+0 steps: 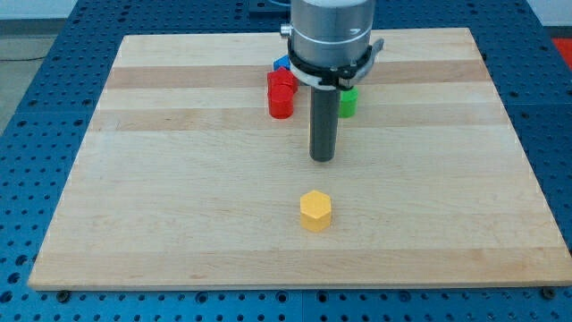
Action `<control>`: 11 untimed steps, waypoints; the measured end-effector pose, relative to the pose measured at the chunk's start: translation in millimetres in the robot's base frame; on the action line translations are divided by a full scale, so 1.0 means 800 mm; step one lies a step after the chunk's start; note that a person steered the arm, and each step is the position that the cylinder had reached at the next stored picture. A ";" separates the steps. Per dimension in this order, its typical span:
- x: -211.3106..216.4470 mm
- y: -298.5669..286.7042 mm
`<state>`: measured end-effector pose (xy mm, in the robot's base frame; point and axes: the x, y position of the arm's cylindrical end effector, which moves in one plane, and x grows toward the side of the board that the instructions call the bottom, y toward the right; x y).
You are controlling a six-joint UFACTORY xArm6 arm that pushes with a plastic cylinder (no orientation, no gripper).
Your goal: Move yellow hexagon below the yellow heart
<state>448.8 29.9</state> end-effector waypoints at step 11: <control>0.069 -0.061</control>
